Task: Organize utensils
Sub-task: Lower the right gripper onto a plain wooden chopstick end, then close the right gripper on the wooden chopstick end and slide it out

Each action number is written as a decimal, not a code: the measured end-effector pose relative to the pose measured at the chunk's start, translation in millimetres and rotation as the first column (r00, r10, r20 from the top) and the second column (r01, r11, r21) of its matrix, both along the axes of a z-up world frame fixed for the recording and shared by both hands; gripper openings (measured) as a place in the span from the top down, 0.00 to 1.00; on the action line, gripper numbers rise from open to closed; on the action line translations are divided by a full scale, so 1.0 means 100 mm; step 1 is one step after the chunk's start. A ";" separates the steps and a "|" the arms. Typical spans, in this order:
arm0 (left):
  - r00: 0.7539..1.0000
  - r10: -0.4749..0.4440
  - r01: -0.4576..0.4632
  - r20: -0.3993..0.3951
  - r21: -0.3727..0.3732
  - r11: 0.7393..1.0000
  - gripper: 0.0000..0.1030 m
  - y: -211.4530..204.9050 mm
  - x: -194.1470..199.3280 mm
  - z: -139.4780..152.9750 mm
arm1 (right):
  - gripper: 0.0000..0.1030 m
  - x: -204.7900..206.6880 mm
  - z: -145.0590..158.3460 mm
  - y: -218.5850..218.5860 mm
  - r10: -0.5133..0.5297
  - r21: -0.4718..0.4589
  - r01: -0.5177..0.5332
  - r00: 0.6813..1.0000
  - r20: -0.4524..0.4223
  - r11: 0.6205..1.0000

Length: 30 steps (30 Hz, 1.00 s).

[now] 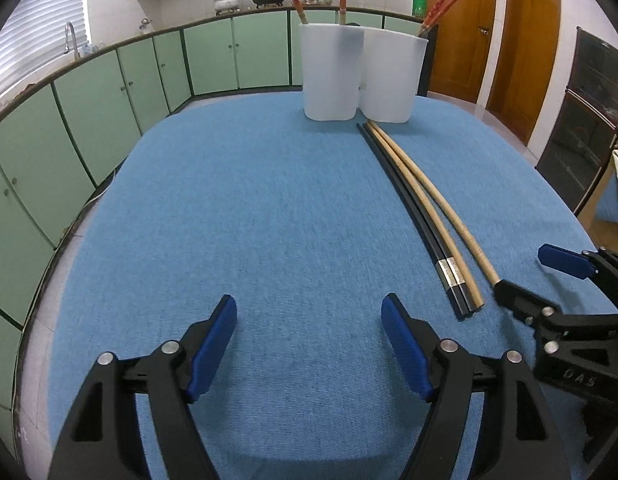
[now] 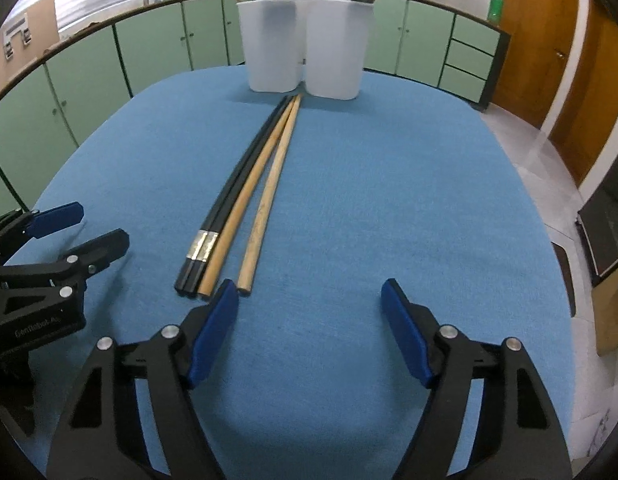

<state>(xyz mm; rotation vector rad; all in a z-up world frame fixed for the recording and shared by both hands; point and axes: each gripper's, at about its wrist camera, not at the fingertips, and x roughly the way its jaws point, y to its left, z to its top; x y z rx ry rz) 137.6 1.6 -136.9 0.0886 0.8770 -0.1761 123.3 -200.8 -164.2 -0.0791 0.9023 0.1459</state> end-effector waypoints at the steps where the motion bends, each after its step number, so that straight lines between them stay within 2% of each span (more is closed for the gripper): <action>1: 1.000 -0.001 0.001 -0.002 0.000 1.000 0.28 0.00 0.00 0.00 | 0.34 -0.02 0.01 -0.01 0.010 0.024 -0.010 1.000 0.001 1.000; 3: 1.000 -0.001 0.001 -0.003 0.001 1.000 0.28 0.00 -0.01 0.00 | 0.39 -0.02 0.01 -0.01 0.028 0.058 -0.028 1.000 0.004 0.998; 5: 1.000 0.002 -0.002 -0.002 0.003 1.000 0.28 -0.01 -0.01 0.01 | 0.52 0.00 -0.01 0.02 0.045 0.077 -0.044 0.999 -0.003 0.996; 9: 1.000 0.006 -0.007 -0.003 -0.006 1.000 0.28 0.00 0.00 0.00 | 0.71 0.06 -0.04 0.07 0.050 0.079 -0.050 0.999 -0.005 0.996; 11: 1.000 0.009 -0.009 -0.006 -0.007 1.000 0.28 -0.01 0.00 -0.01 | 0.91 0.08 -0.05 0.07 0.058 0.093 -0.057 0.998 -0.008 0.994; 12: 1.000 0.009 -0.009 -0.009 -0.010 1.000 0.28 -0.02 0.01 -0.01 | 0.93 0.08 -0.05 0.08 0.062 0.097 -0.061 0.998 -0.010 0.993; 19: 0.999 -0.035 0.034 -0.014 -0.047 0.998 0.28 -0.17 -0.03 0.03 | 0.94 -0.02 -0.02 -0.03 0.044 0.078 -0.044 0.999 -0.001 0.996; 23: 0.996 -0.085 0.083 -0.016 -0.068 0.994 0.28 -0.33 -0.06 0.06 | 0.94 -0.12 -0.02 -0.23 -0.003 0.082 0.004 1.000 -0.006 0.997; 30: 0.993 -0.110 0.109 -0.031 -0.038 0.993 0.28 -0.51 -0.05 -0.03 | 0.94 -0.21 -0.02 -0.34 -0.026 0.087 0.026 1.000 -0.005 0.996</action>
